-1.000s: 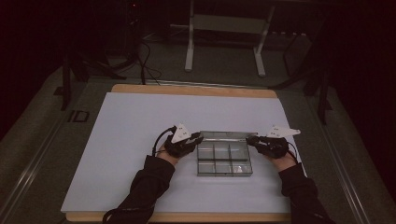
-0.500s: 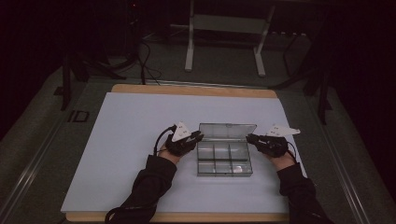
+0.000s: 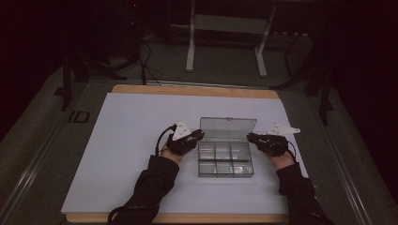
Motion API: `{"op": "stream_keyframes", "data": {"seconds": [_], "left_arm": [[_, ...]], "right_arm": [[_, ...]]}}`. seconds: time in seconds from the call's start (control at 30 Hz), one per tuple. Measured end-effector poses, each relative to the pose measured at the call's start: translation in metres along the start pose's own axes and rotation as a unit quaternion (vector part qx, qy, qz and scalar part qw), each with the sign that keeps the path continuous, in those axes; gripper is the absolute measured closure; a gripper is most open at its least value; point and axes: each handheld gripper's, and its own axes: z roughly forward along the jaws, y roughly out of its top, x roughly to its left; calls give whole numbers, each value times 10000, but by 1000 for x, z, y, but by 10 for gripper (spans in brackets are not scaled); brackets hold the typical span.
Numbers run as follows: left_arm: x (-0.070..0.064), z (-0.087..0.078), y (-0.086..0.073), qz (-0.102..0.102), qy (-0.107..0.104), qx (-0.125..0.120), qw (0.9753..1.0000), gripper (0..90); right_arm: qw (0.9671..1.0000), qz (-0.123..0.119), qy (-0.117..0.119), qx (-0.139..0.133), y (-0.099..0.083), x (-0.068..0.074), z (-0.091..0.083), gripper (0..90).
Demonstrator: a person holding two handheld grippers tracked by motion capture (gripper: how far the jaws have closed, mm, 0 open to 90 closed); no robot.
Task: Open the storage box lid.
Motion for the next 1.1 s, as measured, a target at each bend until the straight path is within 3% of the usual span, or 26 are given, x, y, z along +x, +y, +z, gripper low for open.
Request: {"op": "stream_keyframes", "data": {"seconds": [0.47,1.1], "left_arm": [[4,7,-2,-239,70,-112,9996,776],[2,16,-2,-380,303,7,9988,688]], "right_arm": [[9994,314,-130,-49,-1,-1,6,804],[9972,626,-402,2,-1,2,15,768]]}}
